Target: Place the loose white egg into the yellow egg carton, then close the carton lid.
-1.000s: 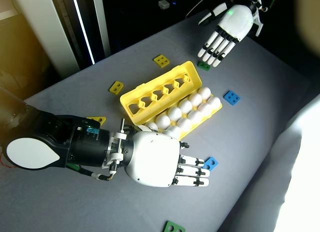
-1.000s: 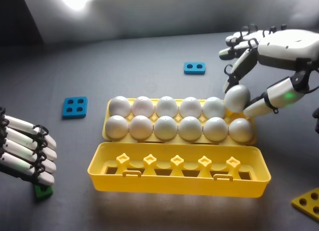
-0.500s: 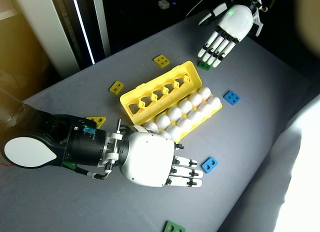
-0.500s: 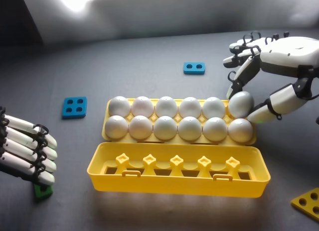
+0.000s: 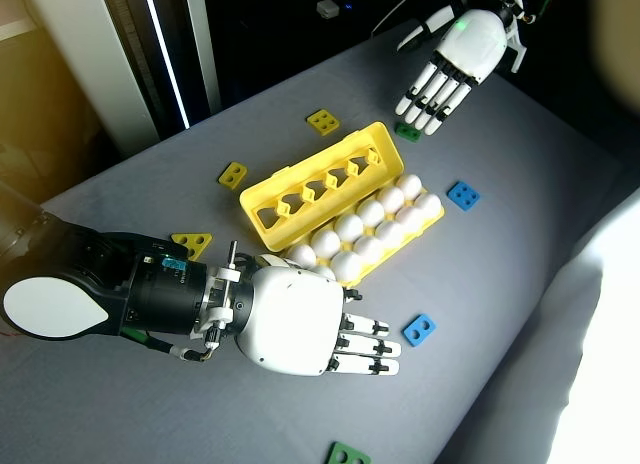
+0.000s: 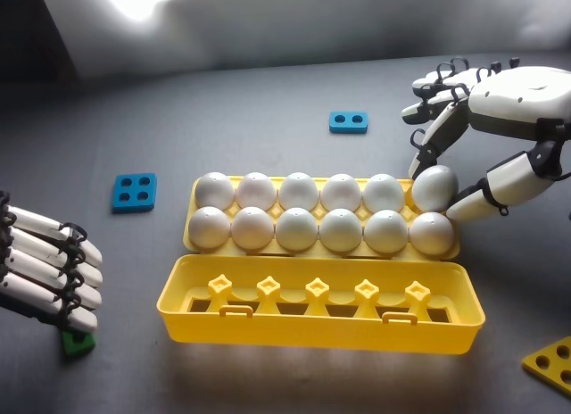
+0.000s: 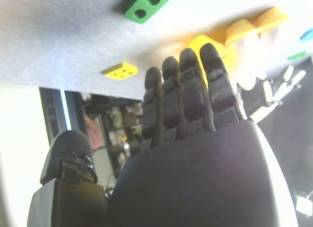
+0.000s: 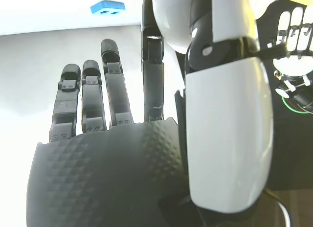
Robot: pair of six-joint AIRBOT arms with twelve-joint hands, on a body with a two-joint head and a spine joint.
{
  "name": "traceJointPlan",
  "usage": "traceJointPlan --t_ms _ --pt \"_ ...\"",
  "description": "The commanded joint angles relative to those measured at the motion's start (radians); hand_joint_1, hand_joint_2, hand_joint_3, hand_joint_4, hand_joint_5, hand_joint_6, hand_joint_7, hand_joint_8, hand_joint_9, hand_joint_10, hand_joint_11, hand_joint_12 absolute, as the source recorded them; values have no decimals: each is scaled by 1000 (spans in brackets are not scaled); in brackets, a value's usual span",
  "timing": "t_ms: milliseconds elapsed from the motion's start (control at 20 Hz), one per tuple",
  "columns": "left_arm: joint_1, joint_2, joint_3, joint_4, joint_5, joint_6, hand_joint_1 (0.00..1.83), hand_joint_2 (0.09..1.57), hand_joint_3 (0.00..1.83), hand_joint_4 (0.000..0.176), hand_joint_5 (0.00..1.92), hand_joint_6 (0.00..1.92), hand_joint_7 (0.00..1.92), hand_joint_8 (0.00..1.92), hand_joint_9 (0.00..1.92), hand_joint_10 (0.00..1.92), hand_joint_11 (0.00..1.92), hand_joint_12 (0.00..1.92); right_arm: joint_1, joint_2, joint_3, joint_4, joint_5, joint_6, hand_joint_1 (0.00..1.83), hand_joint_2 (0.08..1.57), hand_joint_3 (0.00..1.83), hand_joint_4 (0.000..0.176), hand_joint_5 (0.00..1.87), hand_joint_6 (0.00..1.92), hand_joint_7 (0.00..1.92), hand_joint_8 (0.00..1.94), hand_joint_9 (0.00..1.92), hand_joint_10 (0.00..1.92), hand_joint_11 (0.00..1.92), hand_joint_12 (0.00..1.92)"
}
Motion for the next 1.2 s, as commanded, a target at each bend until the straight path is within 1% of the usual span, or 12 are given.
traceJointPlan --t_ms 0,50,100,200,250,400,500,750,800,850,1000,1150 --pt "-1 14 12 -63 -61 -2 0 1157 0 0 223 1 211 4 167 1 0 331 -2 11 3 16 75 -9 1063 1033 2 176 1141 701 302 1 39 9 0 0" --pt "-1 14 12 -63 -61 -2 0 1157 0 0 223 1 211 4 167 1 0 331 -3 11 3 16 75 -15 1063 1033 2 176 1141 701 302 1 39 9 0 0" --pt "-1 14 12 -63 -60 -2 0 1141 0 0 243 4 225 4 181 3 0 350 -5 11 3 16 75 -23 1043 1057 5 176 1076 812 260 4 1 0 0 0" --pt "-1 14 12 -63 -60 -2 0 1149 0 0 214 3 184 4 141 2 0 242 -8 11 3 16 75 -33 1055 1043 0 176 1118 741 272 2 0 0 0 0" --pt "-1 13 12 -63 -60 -2 0 1144 0 0 243 6 219 8 171 7 0 355 -8 11 3 16 75 -35 1060 1035 0 176 1141 703 270 8 5 1 0 0" --pt "-1 13 12 -63 -60 -2 0 1163 4 0 252 5 248 8 196 8 0 422 -8 9 4 16 76 -38 1060 1032 0 176 1149 690 263 2 0 0 0 0" --pt "-1 13 13 -63 -60 -2 0 1154 0 0 248 4 239 4 186 2 0 369 -8 9 3 16 76 -38 1072 1019 0 176 1192 612 300 5 0 0 0 0" --pt "-1 12 13 -63 -60 -2 0 1168 6 0 251 5 235 2 175 0 0 352 -6 9 3 16 79 -38 1074 1017 0 176 1192 612 311 8 0 0 0 0" --pt "-1 12 13 -63 -60 -2 0 1188 10 0 244 2 230 3 166 2 0 322 -6 10 4 16 79 -38 896 965 0 176 938 94 278 1 0 0 0 0" --pt "-1 12 13 -63 -60 -2 0 1181 1 0 275 3 261 4 196 4 0 429 -6 10 4 16 80 -38 868 912 0 176 904 34 285 2 0 0 0 0" --pt "-1 12 13 -63 -60 -3 0 1182 0 0 275 4 259 5 198 6 0 443 -5 10 4 16 83 -38 812 819 0 176 902 5 374 18 0 0 0 0" --pt "-1 12 12 -63 -60 -4 0 1169 0 0 254 1 254 4 200 2 0 391 -2 10 4 16 85 -38 615 822 0 176 746 0 227 0 0 0 0 0"
